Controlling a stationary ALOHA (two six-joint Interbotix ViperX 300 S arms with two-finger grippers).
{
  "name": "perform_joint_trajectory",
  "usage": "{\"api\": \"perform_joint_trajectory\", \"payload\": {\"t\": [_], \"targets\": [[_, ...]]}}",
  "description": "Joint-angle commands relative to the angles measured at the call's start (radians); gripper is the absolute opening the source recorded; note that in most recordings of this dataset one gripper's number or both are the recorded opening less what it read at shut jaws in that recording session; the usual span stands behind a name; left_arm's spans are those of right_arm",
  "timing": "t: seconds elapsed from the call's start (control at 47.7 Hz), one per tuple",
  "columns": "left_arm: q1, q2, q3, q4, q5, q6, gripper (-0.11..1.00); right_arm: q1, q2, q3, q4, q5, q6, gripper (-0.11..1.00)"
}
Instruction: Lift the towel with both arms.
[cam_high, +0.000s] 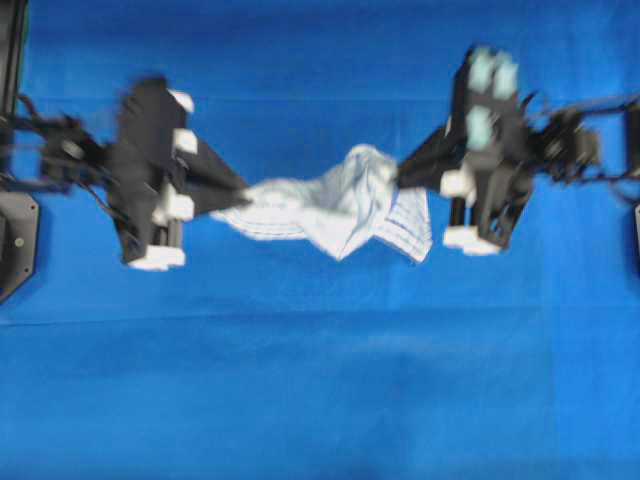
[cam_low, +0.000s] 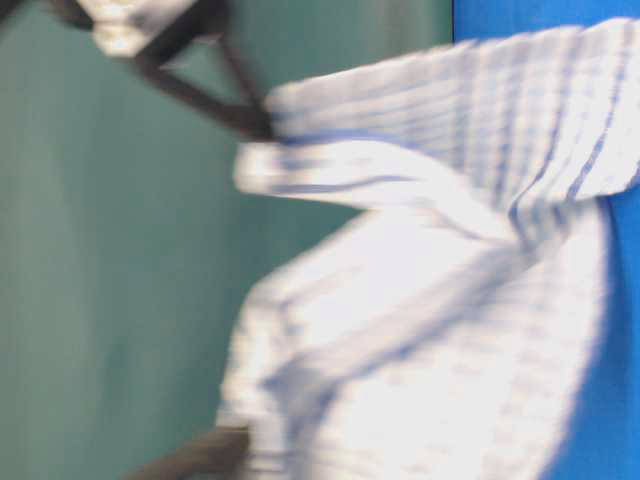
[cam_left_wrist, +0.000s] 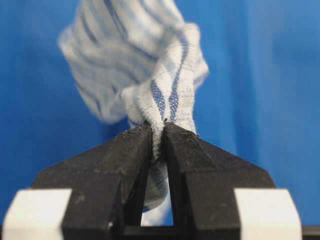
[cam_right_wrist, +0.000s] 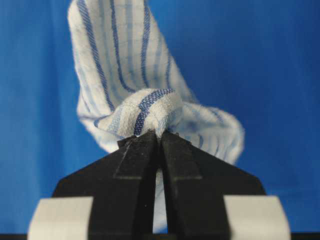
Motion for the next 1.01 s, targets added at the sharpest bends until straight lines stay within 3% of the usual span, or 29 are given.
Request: {"api": "perform_joint_trajectory", "payload": {"t": [0.0, 0.189, 0.44, 0.985], "targets": [[0.018, -0.063, -0.046, -0.002, 0.005, 0.002, 0.07, -0.015, -0.063, -0.071, -0.015, 0.044, -0.005, 0.03], [0.046, -0.152, -0.098, -0.002, 0.023, 0.003, 0.07, -0.023, -0.137, -0.175, -0.063, 0.127, -0.008, 0.03], [0.051, -0.219, -0.176, -0.002, 0.075, 0.003, 0.07, -0.023, -0.190, -0.273, -0.086, 0.181, -0.009, 0.03], [0.051, -0.210, -0.212, -0.002, 0.091, 0.011, 0.07, -0.020, -0.192, -0.287, -0.086, 0.190, -0.044, 0.03]]}}
